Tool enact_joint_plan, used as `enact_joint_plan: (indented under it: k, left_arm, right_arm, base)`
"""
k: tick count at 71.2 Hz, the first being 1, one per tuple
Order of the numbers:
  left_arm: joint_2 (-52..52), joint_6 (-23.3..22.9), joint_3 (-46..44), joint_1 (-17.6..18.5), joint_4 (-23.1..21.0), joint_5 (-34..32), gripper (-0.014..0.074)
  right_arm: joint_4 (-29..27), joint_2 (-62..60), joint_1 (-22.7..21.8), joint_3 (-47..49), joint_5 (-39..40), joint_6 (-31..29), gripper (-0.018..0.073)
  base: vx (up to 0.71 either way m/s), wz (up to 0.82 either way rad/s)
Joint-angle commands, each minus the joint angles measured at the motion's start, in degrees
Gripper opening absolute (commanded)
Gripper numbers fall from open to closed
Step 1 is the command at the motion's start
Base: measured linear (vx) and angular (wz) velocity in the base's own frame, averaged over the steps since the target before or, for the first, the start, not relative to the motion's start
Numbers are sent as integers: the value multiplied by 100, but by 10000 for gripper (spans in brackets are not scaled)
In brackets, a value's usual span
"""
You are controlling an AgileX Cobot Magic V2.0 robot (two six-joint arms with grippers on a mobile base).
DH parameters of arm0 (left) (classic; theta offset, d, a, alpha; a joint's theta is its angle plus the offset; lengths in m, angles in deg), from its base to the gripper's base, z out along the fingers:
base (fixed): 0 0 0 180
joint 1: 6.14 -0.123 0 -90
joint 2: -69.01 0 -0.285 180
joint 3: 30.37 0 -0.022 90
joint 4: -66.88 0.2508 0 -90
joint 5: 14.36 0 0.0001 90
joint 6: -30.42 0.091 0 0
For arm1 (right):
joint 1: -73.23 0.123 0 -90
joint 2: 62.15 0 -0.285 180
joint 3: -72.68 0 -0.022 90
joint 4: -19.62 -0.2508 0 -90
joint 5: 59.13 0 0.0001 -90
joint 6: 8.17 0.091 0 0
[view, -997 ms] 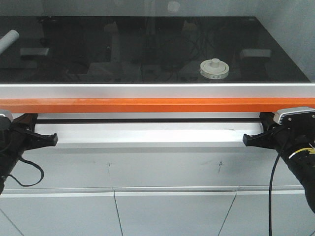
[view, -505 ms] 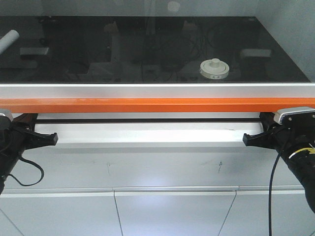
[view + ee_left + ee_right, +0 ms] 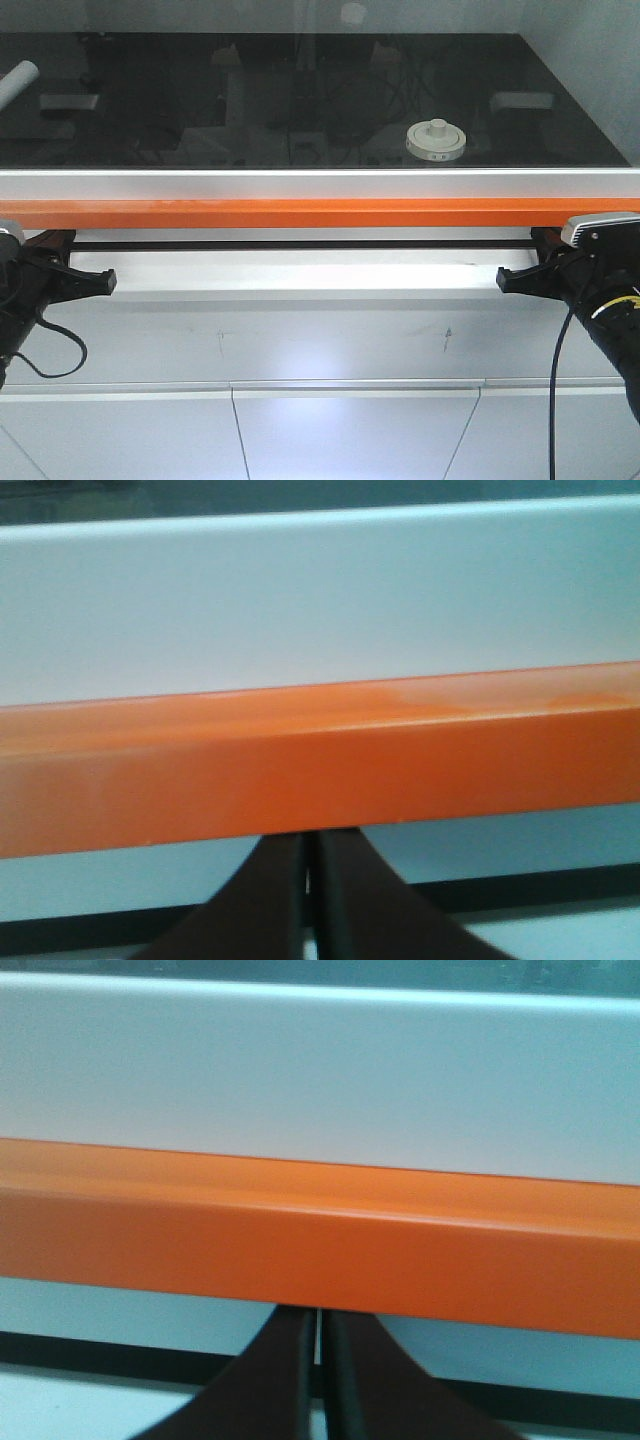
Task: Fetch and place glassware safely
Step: 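Lift the orange handle with both grippers to raise the sash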
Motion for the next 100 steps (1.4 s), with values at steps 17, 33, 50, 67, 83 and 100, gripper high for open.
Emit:
enact_joint_plan:
  k: [17,33,50,67,83,100]
  left_arm:
    - [862,-16,-621,37,107,-433,-7]
    - [1136,-16,-694,37,143,-289,-7]
    - [1537,-16,-694,37,149,-199,-7]
    - [1996,-16,-694,37,144,-105,-7]
    - [2437,-16,-694,37,144,-35,-7]
    - [2835,-16,-694,37,144,365,-7]
  right_arm:
    - [-74,-561,-28,171,1049,-34,-1]
    - [-74,-806,-28,171,1043,-34,-1]
    - [-68,-1130,-28,171,1043,-6,-1]
    - [-43,-1533,-28,299,725,4,-1]
    - [106,-1961,-28,758,206,11,-1]
    - [101,-2323,-28,837,-114,57,-1]
  base:
    - [0,0]
    - [0,0]
    - [0,0]
    - [0,0]
    - [0,0]
    - [0,0]
